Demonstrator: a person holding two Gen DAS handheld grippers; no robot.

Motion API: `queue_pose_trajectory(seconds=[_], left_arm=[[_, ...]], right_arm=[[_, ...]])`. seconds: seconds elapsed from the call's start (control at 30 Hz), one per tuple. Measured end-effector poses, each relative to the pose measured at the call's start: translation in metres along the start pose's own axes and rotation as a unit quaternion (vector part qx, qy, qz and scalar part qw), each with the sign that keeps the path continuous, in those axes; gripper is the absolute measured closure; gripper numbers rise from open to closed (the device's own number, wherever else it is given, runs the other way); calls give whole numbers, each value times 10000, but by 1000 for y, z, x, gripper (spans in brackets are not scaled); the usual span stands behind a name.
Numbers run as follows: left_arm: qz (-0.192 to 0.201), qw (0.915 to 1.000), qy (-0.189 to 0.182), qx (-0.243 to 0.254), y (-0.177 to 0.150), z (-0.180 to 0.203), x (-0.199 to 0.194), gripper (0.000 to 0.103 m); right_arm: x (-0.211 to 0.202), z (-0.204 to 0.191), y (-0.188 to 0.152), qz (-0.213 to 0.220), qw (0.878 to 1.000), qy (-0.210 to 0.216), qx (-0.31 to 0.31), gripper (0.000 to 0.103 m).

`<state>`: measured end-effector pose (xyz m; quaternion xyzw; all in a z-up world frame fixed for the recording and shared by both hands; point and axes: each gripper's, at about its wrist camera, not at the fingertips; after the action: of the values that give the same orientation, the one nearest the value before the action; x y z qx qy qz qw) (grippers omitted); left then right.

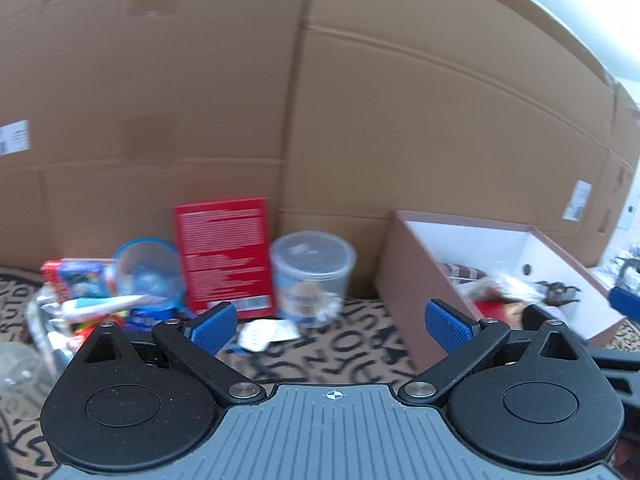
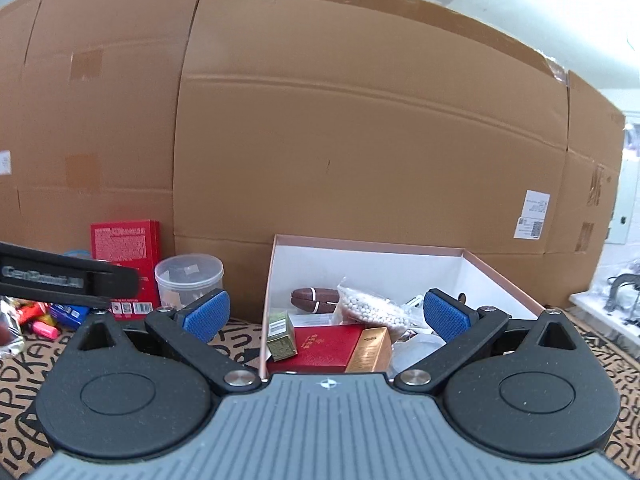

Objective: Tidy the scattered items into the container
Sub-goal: 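Return both tools to the item pile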

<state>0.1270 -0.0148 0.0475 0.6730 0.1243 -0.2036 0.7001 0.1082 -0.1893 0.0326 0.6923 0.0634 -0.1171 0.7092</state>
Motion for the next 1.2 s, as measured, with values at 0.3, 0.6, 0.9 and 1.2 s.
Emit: queue_pose_trajectory(seconds=[0.3, 0.6, 0.9, 1.2], left_arm=[[-158, 9960, 703, -527, -34, -81, -12, 0], [-379, 9963, 604, -472, -46, -101, 5, 0], [-643, 9944, 575, -613, -68, -120, 17, 0], [-843, 9951, 171, -497, -56, -130, 46, 4]], right_arm=[[-7, -39, 1, 138, 9948, 975, -258, 0], [7, -76, -16, -135, 9796, 1880, -697, 1], [36, -91, -39, -607, 9713, 2173, -752, 1], [71, -120, -60, -1072, 9537, 2457, -1365, 6]])
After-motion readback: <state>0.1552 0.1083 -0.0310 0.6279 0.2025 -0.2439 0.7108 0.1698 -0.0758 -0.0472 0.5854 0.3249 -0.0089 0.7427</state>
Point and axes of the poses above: each gripper's, at about its wrist camera, not at the fingertips, and x roughly the way its jaws point, z to its right, y to its top, and after that the axes turned 5 degrees about x, right-handed
